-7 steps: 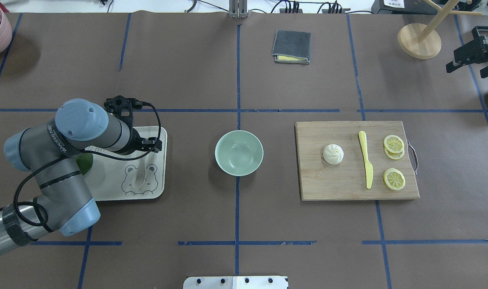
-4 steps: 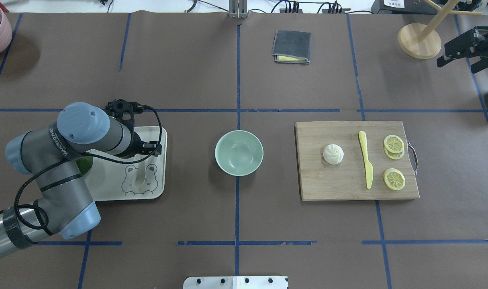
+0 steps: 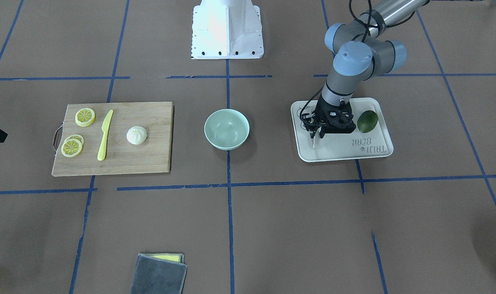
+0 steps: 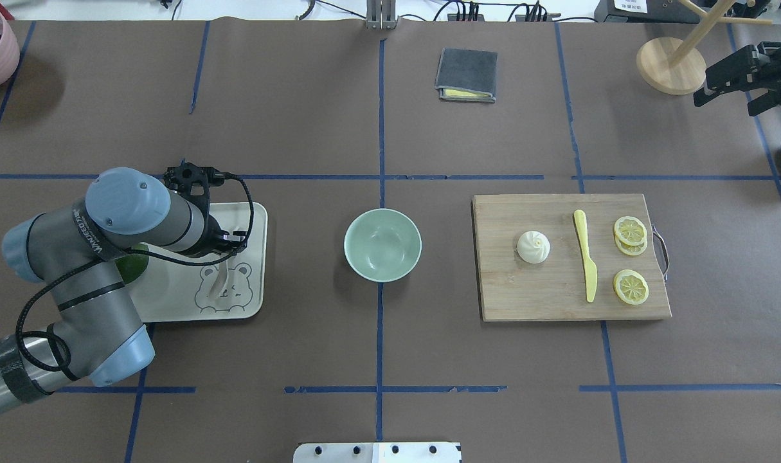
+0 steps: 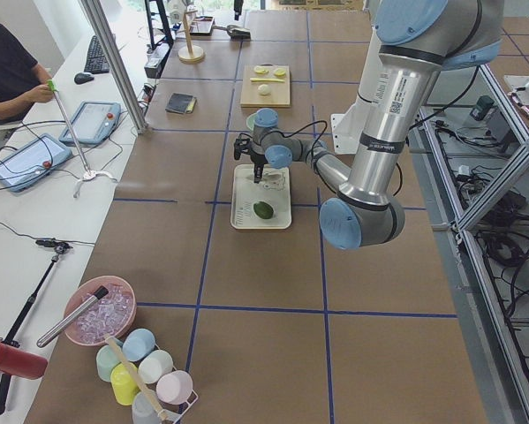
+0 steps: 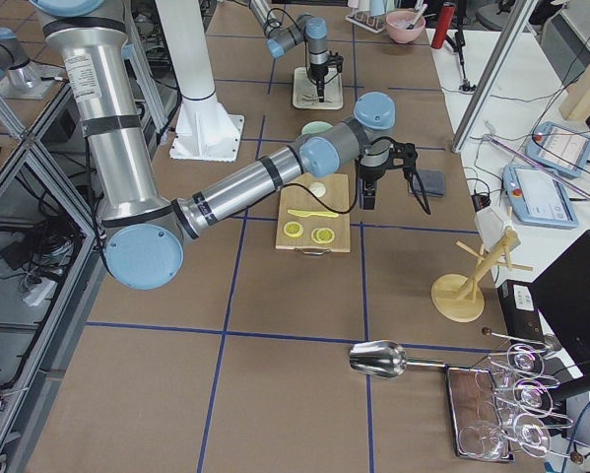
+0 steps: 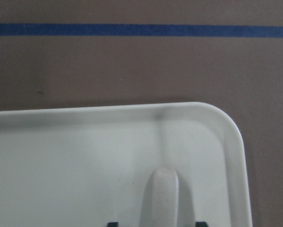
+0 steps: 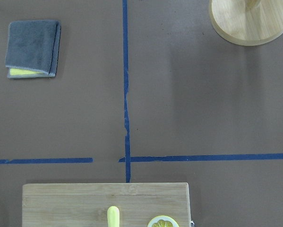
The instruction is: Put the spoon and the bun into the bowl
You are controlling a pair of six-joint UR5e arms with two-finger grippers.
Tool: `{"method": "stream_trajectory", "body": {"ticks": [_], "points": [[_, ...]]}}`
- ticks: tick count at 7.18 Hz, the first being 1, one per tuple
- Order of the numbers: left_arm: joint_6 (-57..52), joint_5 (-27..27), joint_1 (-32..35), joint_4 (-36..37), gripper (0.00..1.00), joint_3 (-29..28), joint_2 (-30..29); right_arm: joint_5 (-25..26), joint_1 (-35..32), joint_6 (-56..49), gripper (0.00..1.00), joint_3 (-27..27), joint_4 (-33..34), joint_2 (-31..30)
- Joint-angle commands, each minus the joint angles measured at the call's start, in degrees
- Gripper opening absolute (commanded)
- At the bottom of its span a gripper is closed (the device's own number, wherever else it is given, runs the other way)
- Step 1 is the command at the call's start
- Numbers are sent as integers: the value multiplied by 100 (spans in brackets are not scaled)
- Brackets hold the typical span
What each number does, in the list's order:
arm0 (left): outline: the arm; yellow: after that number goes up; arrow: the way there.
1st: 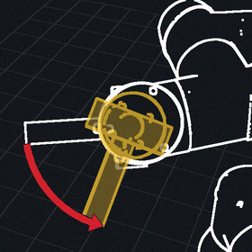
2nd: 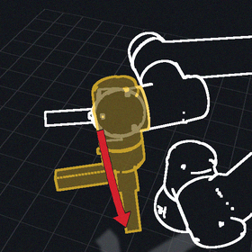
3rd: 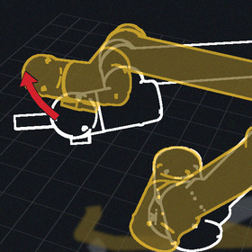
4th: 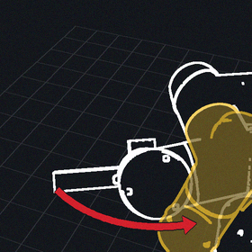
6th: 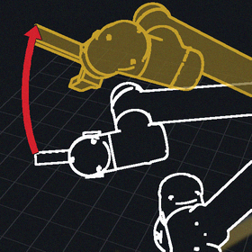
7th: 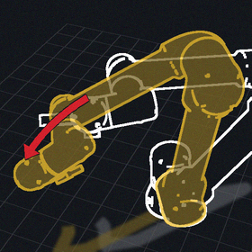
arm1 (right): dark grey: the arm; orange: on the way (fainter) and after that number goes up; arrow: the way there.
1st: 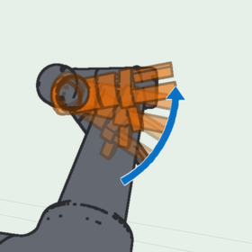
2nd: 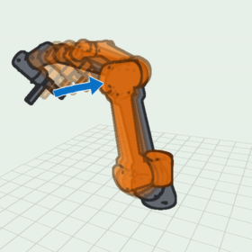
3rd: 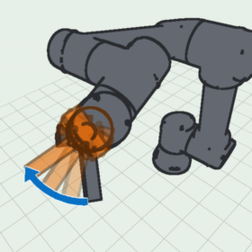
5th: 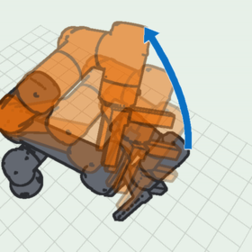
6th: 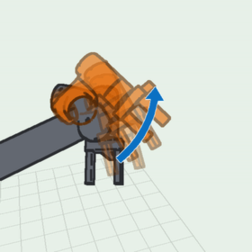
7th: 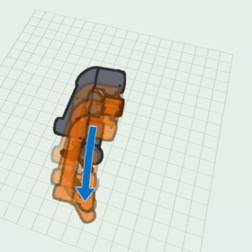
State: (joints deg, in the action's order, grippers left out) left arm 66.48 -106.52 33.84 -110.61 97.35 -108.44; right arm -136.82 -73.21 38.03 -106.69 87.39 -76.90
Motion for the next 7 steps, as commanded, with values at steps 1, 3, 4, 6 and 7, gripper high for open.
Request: {"method": "stream_trajectory", "body": {"ticks": [1, 3, 4, 6, 7], "points": [[-3, -9, -1, 5, 4, 55, 50, 15, 105, 299, 100, -1, 7, 157], [-29, -9, 17, 545, 0, 649, 147, 77, 306, 451, 100, 8, 7, 220], [-56, -9, 26, 1080, 0, 941, 78, 129, 455, 504, 100, 8, -11, 228], [-65, -27, 165, 1611, 0, 1189, -141, 845, 1234, 1439, 100, -166, -28, 499], [-56, -227, 471, 1639, 0, 1129, -395, 1242, 1700, 1906, 100, -307, -37, 536]]}}
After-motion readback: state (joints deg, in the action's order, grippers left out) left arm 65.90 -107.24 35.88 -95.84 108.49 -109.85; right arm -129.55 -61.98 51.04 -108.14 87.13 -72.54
